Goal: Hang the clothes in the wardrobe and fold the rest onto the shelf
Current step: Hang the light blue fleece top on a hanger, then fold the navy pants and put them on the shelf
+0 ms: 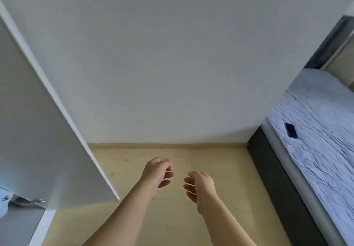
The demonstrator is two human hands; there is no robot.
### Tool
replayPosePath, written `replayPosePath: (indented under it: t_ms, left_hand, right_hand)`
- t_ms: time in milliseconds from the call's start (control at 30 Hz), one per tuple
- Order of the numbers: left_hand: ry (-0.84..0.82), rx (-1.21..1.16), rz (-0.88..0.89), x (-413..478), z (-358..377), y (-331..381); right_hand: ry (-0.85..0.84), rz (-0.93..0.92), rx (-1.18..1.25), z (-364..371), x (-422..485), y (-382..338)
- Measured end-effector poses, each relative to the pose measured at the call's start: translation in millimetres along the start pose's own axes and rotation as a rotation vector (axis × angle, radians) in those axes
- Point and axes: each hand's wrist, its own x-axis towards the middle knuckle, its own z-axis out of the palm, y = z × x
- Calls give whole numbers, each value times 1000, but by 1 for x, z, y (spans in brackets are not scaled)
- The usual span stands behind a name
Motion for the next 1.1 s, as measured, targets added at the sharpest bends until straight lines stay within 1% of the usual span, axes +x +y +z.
replayPosePath:
  t_ms: [100, 200, 400, 567, 867, 1100]
  left_hand:
    - [-111, 65, 1, -9, 67, -1]
    - [-245, 191, 4, -21, 148, -4]
    - [-487, 401, -7, -36, 278, -22]
    - [-724, 573, -12, -56, 399, -32]
    - [-910, 712, -11, -58, 591, -28]
    - [-1049, 907, -58, -94, 690, -73]
  right_hand:
    - [91, -6, 85, -64, 1, -8]
    - [184, -10, 228, -138, 3, -10]
    - [384, 16, 462, -251, 5, 2]
    - [549, 13, 627, -348, 27, -7]
    - [738, 53, 824, -508, 64, -39]
    - [870, 134, 1041, -597, 52, -9]
